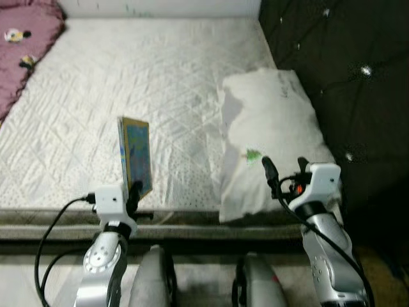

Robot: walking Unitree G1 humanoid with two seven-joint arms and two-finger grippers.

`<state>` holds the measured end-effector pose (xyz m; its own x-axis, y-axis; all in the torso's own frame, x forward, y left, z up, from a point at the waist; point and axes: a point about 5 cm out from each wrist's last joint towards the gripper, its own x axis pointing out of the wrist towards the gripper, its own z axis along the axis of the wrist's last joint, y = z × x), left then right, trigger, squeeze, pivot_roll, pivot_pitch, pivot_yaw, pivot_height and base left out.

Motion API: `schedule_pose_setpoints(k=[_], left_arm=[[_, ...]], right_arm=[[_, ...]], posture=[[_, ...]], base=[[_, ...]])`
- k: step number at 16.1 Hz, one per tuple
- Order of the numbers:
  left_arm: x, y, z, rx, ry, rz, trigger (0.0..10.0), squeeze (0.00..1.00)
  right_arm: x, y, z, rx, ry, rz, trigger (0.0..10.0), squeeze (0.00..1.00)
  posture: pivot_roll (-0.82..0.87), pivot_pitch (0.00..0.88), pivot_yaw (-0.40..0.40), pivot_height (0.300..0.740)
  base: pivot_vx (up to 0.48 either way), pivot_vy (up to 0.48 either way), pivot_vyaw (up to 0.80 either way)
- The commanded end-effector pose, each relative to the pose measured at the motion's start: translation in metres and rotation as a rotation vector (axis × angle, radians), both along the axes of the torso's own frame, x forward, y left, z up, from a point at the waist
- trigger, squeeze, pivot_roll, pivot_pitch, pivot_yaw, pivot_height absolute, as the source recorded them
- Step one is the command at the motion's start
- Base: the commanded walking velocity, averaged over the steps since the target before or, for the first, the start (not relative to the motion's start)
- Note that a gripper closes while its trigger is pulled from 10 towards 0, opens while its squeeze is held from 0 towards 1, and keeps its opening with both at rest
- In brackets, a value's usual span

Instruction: Clean up the room

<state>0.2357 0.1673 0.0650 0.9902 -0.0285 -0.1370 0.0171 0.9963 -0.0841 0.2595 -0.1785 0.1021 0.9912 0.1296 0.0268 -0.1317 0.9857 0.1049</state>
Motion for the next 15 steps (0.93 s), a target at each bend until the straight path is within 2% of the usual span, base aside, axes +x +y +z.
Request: schedule_pose_setpoints(k=[1,5,8,11,15], left_arm=[[0.0025,0.0010,0.0049,0.007,-0.025,0.007,10.0,0.00],[0.0027,0.0002,0.0055,0.007,-0.026,0.014,10.0,0.00],[0.0030,-0.0009,0.0055,0.001,-0.026,0.010,10.0,0.00],[0.0022,-0.0047,0.0064,-0.027,-0.034,-0.035,10.0,0.00],[0.0025,-0.0053,0.0085,-0.031,-0.045,-0.050,10.0,0.00]], right_arm=[[-0.0001,0.0000,-0.0022,0.002,0.011,0.004,10.0,0.00],[-0.0002,0.0017,-0.0018,-0.017,0.007,0.024,10.0,0.00],[-0.0004,0.0023,-0.0017,-0.016,0.010,0.030,10.0,0.00],[0.0000,0.0015,-0.0015,-0.014,0.014,0.029,10.0,0.00],[0.0000,0.0021,-0.0013,-0.013,0.014,0.032,10.0,0.00]], posture=[[-0.04,0.148,0.022,0.646],[-0.04,0.150,0.019,0.646],[-0.04,0.153,0.013,0.646],[-0.04,0.165,0.009,0.646],[-0.04,0.173,0.012,0.646]], base=[[0.000,0.000,0.00],[0.000,0.000,0.00],[0.000,0.000,0.77],[0.000,0.000,0.00],[0.277,0.000,0.00]])
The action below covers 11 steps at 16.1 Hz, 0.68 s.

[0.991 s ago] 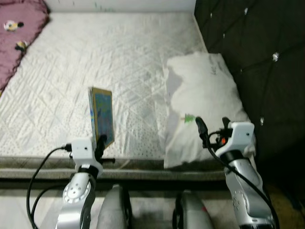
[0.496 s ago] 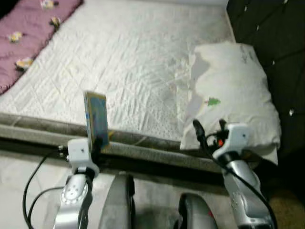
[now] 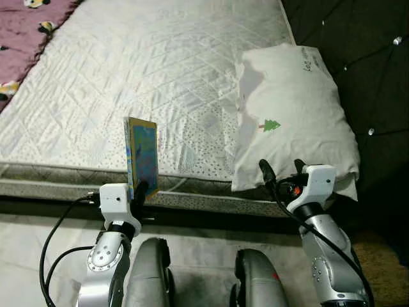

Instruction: Clean up the room

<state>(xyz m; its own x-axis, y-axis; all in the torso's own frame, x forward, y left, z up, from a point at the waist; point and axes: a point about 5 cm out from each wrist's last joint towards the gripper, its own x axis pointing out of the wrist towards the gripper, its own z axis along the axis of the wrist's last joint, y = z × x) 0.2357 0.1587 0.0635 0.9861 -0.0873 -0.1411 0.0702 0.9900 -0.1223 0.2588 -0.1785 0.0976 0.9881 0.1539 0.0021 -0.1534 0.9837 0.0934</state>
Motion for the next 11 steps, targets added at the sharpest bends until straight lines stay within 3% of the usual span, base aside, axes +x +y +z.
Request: schedule_pose_setpoints(k=[1,11], left_arm=[[0.0036,0.0036,0.0112,0.004,-0.055,0.004,10.0,0.00],[0.0041,0.0018,0.0110,-0.003,-0.052,-0.005,10.0,0.00]], right_arm=[[0.0016,0.0029,0.0040,0.000,-0.012,0.012,10.0,0.00],[0.0021,0.0031,0.0046,-0.003,-0.015,0.022,10.0,0.00]], posture=[[-0.04,0.174,0.012,0.646],[-0.05,0.176,0.013,0.646]], base=[[0.285,0.000,0.00],[0.282,0.000,0.00]])
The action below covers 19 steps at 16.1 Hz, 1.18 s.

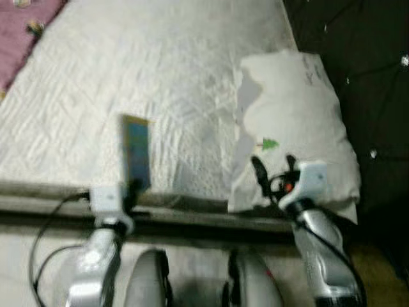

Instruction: Clean up the room

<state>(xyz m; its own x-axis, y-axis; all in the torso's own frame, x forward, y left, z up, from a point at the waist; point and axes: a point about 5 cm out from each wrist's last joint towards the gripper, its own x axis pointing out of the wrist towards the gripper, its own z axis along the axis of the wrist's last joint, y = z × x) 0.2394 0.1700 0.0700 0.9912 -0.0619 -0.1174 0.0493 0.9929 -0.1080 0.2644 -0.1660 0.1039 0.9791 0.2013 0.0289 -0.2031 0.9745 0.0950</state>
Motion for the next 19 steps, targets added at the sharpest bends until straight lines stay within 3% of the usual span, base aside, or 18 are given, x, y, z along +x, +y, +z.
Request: schedule_pose_setpoints(k=[1,16,19], left_arm=[[0.0002,-0.0098,0.0044,-0.015,-0.027,-0.030,10.0,0.00],[0.0014,-0.0142,0.0001,-0.022,-0.009,-0.049,10.0,0.00],[0.0039,-0.0173,-0.0023,-0.044,-0.009,-0.054,10.0,0.00]], right_arm=[[-0.0039,-0.0098,-0.0020,-0.010,0.012,-0.028,10.0,0.00],[-0.0029,-0.0137,-0.0010,-0.022,0.010,-0.032,10.0,0.00],[-0.0023,-0.0154,-0.0018,-0.024,0.012,-0.030,10.0,0.00]], posture=[[-0.05,0.176,0.013,0.646],[-0.06,0.164,0.003,0.646],[-0.06,0.146,-0.001,0.646]], base=[[0.262,0.000,0.00],[0.276,0.000,0.00],[0.000,0.000,0.00]])
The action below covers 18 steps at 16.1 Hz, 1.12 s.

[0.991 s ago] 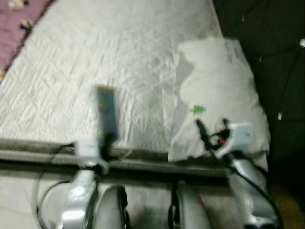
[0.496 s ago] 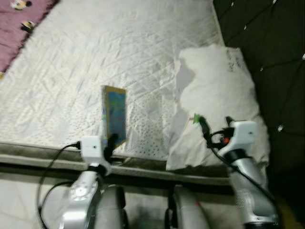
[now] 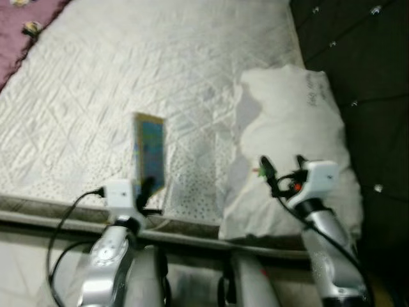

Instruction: Clean up the room

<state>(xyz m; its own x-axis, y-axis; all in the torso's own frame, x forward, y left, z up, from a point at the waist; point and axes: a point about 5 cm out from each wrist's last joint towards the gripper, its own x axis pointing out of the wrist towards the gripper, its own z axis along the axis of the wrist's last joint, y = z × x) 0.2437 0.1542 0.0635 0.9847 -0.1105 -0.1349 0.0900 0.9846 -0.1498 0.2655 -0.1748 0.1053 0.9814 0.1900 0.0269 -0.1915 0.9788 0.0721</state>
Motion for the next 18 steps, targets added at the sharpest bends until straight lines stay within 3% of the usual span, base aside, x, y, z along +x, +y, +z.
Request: schedule_pose_setpoints(k=[1,3,8,13,14,17,18], left_arm=[[0.002,-0.002,0.004,-0.014,-0.025,-0.005,10.0,0.00],[0.014,-0.002,0.002,-0.067,0.005,0.000,10.0,0.00],[0.032,-0.010,-0.007,-0.226,0.139,-0.069,10.0,0.00],[0.046,-0.038,-0.010,-0.356,0.252,-0.219,10.0,0.00],[0.046,-0.043,-0.009,-0.423,0.278,-0.256,10.0,0.00],[0.042,-0.053,-0.021,-0.380,0.397,-0.348,10.0,0.00],[0.041,-0.056,-0.023,-0.404,0.446,-0.398,10.0,0.00]], right_arm=[[-0.003,-0.007,-0.003,-0.002,0.014,-0.019,10.0,0.00],[-0.005,-0.011,0.000,-0.011,0.007,-0.038,10.0,0.00],[-0.033,-0.025,-0.006,-0.051,0.066,-0.069,10.0,0.00],[-0.064,-0.047,-0.004,-0.112,0.128,-0.126,10.0,0.00],[-0.071,-0.049,-0.003,-0.123,0.146,-0.124,10.0,0.00],[-0.083,-0.052,-0.001,-0.136,0.176,-0.120,10.0,0.00],[-0.086,-0.053,-0.001,-0.140,0.186,-0.123,10.0,0.00]], posture=[[-0.07,0.144,-0.001,0.641],[-0.10,0.157,-0.002,0.631],[-0.16,0.235,-0.029,0.631],[-0.23,0.296,-0.070,0.631],[-0.24,0.317,-0.084,0.631],[-0.26,0.348,-0.097,0.631],[-0.27,0.356,-0.100,0.631]], base=[[0.000,0.000,0.00],[0.000,0.000,0.00],[0.000,0.000,0.00],[0.000,0.000,0.00],[0.000,0.000,0.00],[0.000,0.000,0.00],[0.000,0.000,0.00]])
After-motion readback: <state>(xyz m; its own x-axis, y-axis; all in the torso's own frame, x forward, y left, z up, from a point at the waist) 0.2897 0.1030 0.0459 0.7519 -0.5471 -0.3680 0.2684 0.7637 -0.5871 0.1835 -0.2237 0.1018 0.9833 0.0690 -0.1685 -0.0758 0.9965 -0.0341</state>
